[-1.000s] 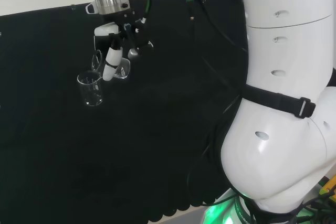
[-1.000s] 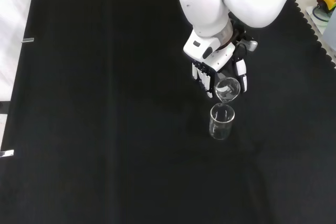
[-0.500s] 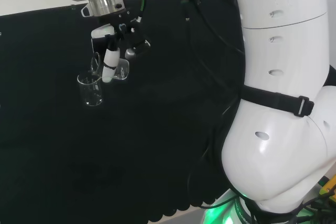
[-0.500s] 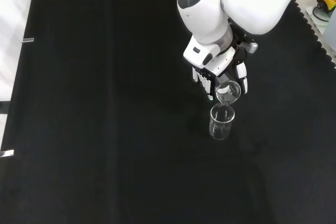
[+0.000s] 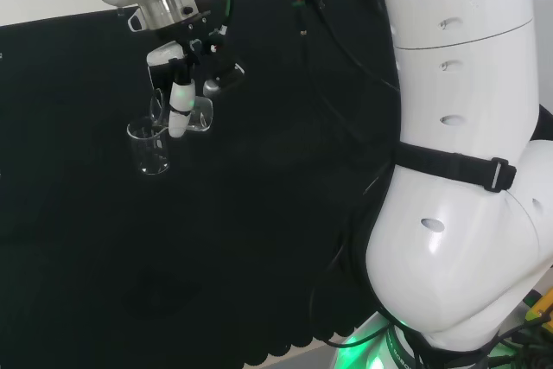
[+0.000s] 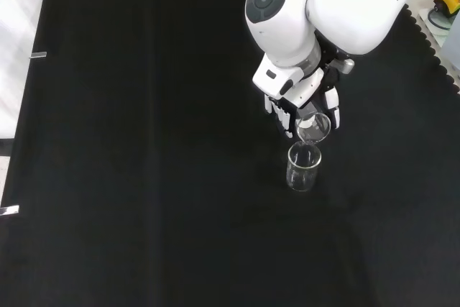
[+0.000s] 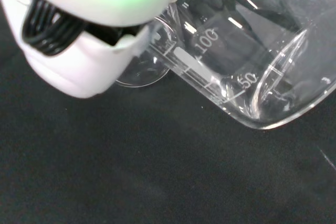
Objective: Pour the water from the handheld beaker into the one on the table.
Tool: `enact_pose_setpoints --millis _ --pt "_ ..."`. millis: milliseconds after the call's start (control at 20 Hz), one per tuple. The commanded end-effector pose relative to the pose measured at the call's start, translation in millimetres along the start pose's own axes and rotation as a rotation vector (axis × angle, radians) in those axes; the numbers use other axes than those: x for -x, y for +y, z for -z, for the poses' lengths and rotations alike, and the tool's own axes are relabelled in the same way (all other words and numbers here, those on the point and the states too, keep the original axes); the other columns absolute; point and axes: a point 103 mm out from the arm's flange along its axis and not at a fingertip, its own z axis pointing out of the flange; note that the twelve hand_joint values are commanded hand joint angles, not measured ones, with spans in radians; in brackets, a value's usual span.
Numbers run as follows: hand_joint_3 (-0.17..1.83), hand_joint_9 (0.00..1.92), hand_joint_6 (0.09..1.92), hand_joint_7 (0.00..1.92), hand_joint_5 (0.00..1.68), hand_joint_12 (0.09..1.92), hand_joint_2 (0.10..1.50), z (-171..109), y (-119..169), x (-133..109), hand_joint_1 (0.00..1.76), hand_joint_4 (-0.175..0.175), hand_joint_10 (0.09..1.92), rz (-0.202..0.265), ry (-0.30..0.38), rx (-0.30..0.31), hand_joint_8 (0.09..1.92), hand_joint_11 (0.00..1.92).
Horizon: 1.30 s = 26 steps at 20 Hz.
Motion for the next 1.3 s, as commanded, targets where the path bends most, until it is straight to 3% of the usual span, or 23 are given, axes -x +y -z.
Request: enact_pose_setpoints --millis 50,150,300,400,1300 --pt "0.05 1.44 0.2 1.51 1.42 0.84 0.9 1 0 -3 1.42 -0.175 0.23 -0.003 -0.018 -0.009 0.12 1.07" --pt "0.06 1.44 0.2 1.51 1.42 0.84 0.9 2 1 -4 1.42 -0.175 0.23 -0.005 -0.028 -0.01 0.12 1.07" --pt "0.36 1.45 0.23 1.54 1.43 0.83 0.75 3 2 -5 1.43 -0.175 0.27 -0.01 -0.042 -0.016 0.11 1.08" --pt "0.44 1.45 0.25 1.54 1.43 0.83 0.7 4 2 -6 1.43 -0.175 0.28 -0.014 -0.051 -0.02 0.11 1.08" --pt "0.52 1.44 0.32 1.51 1.4 0.84 0.66 16 2 -11 1.43 -0.175 0.33 -0.042 -0.131 -0.055 0.21 1.09"
